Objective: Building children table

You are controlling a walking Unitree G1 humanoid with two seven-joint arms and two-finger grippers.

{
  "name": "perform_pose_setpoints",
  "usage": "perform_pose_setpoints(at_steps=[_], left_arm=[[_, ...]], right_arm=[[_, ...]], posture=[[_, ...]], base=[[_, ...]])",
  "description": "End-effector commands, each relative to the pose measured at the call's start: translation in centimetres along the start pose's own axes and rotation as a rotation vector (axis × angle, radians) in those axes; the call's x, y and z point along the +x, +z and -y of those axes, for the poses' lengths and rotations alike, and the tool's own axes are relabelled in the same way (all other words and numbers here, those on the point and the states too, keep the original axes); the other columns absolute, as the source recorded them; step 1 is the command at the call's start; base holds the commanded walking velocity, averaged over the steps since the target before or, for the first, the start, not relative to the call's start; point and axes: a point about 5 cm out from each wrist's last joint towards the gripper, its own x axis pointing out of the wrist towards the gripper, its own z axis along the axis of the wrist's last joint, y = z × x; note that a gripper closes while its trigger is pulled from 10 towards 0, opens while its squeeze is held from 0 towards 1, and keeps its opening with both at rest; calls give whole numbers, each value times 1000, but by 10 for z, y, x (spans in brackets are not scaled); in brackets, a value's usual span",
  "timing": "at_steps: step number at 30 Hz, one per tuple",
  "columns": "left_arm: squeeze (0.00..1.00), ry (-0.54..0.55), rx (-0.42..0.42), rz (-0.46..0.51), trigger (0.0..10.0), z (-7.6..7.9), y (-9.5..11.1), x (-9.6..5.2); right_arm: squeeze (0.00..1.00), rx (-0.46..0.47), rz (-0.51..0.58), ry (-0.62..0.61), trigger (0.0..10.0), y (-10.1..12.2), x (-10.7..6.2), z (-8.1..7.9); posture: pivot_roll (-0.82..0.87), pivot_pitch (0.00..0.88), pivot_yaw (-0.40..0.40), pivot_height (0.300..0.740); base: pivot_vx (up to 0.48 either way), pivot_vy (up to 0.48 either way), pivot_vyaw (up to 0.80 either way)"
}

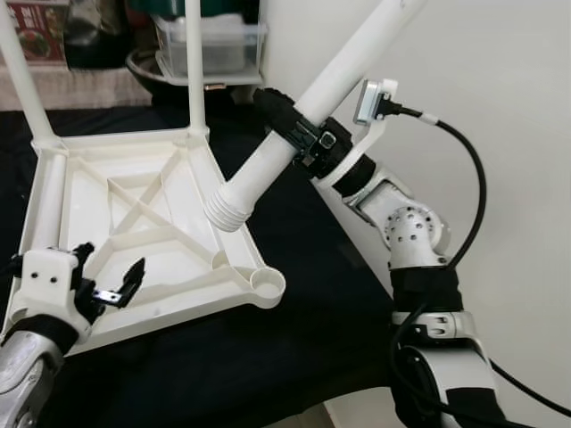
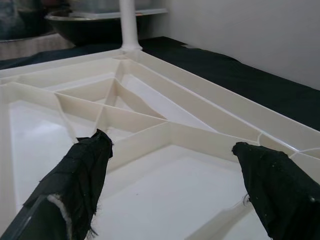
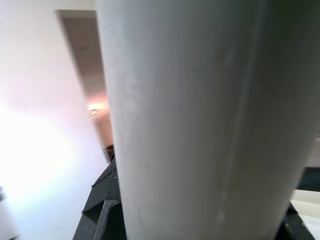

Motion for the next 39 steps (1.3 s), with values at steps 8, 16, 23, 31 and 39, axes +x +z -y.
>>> perform_pose_setpoints(at_steps=[8,16,23,31,39], left_arm=[[0,-45,-8,-11,10000,4,-1,-2],[0,-77,-24,-19,10000,8,-2,-2],[0,-248,-77,-37,10000,28,-2,3],[0,-543,-109,-37,10000,56,13,11],[0,-742,-108,-35,10000,74,23,26]], right_arm=[[0,22,-53,184,10000,3,4,-14],[0,40,-71,222,10000,3,3,-18],[0,44,-107,308,10000,-2,-2,-27],[0,34,-166,353,10000,-10,-2,-29],[0,-6,-218,359,10000,-22,4,-30]], posture=[[240,0,-136,740],[237,0,-136,740],[231,0,-134,740],[228,0,-126,740],[215,0,-113,740]], base=[[0,0,0],[0,0,0],[0,0,0],[0,0,0],[0,0,0]])
